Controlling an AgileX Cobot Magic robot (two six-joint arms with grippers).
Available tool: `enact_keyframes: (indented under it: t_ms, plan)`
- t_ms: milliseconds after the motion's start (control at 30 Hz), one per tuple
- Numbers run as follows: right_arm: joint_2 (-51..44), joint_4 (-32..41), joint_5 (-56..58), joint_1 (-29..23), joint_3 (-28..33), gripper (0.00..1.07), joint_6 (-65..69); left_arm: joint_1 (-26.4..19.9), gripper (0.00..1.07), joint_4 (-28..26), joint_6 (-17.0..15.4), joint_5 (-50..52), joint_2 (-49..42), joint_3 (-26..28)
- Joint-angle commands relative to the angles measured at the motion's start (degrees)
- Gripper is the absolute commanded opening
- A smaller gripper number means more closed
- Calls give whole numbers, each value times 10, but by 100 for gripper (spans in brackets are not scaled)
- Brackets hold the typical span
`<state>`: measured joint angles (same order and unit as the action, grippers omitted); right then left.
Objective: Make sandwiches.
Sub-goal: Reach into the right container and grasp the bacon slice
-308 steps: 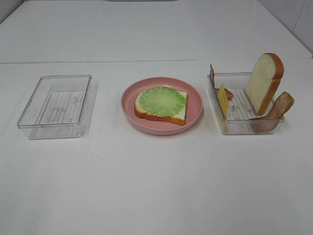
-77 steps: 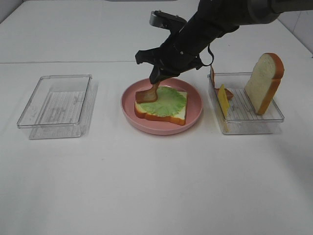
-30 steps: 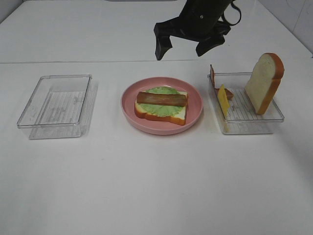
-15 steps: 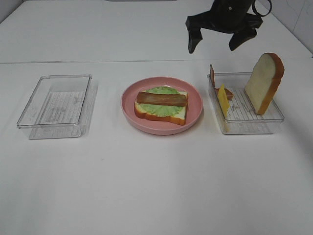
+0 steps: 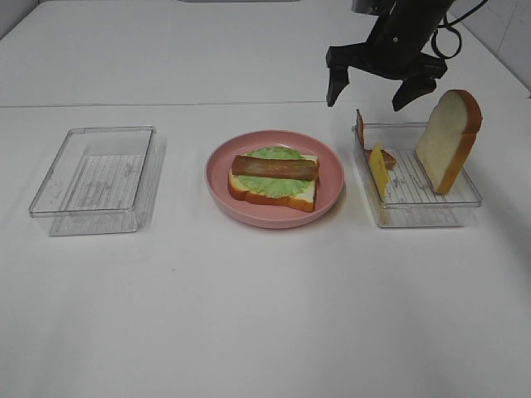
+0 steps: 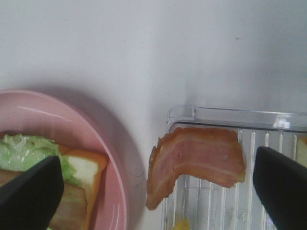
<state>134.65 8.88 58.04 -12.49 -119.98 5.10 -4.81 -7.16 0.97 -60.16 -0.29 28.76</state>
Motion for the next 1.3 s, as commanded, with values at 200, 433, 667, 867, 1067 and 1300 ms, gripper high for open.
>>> enact_keyframes:
  t_ms: [200,433,667,867,1067,1300]
  plan:
    - [22,3,-4,2,-3,98,3,2,100,-4,0,10,-11,-2]
    - [37,5,-4,2,-3,93,14,2,100,-4,0,10,-11,-2]
    - [42,5,-6,2,-3,87,18,2,100,-4,0,10,-11,-2]
    - [42,5,-10,2,-3,75,22,2,100,-3,0,10,-11,-2]
    - [42,-1,-13,2,-3,65,22,2,100,-3,0,10,-11,-2]
    - [42,-2,-10,2,-3,49,25,2,100,-3,0,10,-11,-2]
